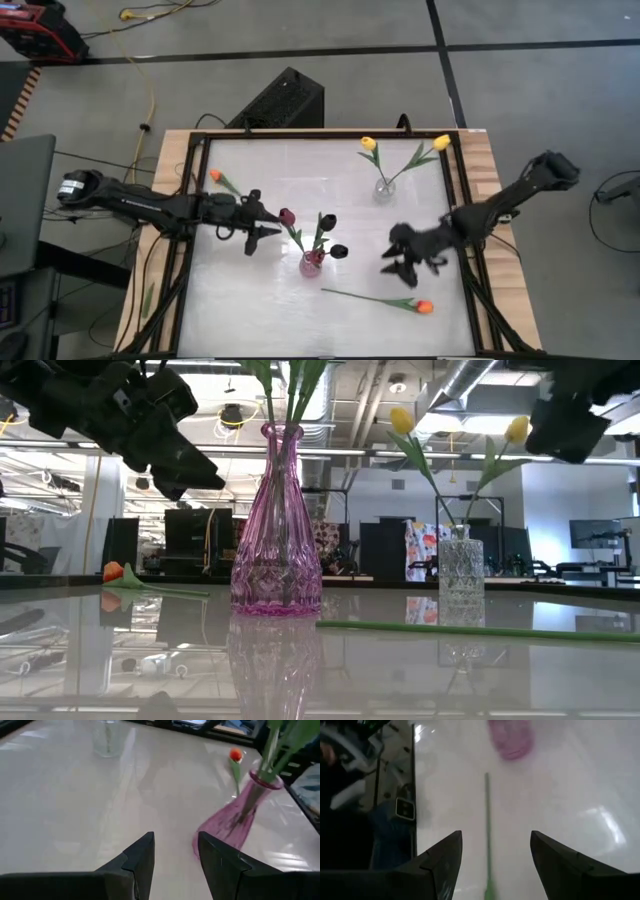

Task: Sort flowers into vase by color
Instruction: Put the bottom orange flower into the transparent vase

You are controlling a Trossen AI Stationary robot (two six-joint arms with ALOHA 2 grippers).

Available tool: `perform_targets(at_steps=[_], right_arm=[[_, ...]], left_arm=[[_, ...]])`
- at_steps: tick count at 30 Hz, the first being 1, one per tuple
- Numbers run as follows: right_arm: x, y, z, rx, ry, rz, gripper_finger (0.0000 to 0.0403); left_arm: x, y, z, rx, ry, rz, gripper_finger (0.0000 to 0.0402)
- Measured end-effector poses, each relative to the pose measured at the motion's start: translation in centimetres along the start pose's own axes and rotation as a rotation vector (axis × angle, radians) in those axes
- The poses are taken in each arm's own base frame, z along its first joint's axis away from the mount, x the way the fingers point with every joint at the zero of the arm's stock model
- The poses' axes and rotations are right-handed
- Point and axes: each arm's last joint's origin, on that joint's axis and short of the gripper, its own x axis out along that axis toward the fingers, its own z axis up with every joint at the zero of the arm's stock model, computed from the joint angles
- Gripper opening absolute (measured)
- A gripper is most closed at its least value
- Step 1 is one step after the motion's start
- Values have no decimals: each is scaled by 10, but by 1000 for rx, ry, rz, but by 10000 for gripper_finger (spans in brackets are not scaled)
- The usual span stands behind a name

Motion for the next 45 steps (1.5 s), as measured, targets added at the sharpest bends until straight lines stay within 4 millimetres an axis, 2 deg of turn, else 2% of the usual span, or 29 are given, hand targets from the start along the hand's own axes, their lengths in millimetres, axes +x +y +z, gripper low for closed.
perform_targets(at_steps=[4,9,12,17,23,31,34,40,42,45], right_arm=[[36,18,-21,-104,16,1,259],[74,28,-46,-127,88,-24,259],[90,35,-51,-138,144,-69,258],[110,52,-47,-163,228,-142,243],[122,59,-50,-170,388,-312,218],[140,53,-77,-102,496,-412,189],[141,53,-88,-110,512,-453,152],[133,56,-98,-138,516,-501,26],[128,56,-94,-144,482,-505,16],[119,56,-79,-155,391,-506,26]], left_arm=[[9,-16,-10,38,25,14,139],[23,-31,-27,83,70,33,139],[30,-36,-38,91,123,20,139],[41,-41,-54,89,186,15,139],[52,-43,-64,120,187,-8,139],[55,-45,-66,138,181,-50,139],[55,-46,-66,136,190,-76,139],[54,-45,-67,138,200,-78,139],[54,-45,-67,138,199,-78,139],[54,-45,-67,137,198,-78,139]])
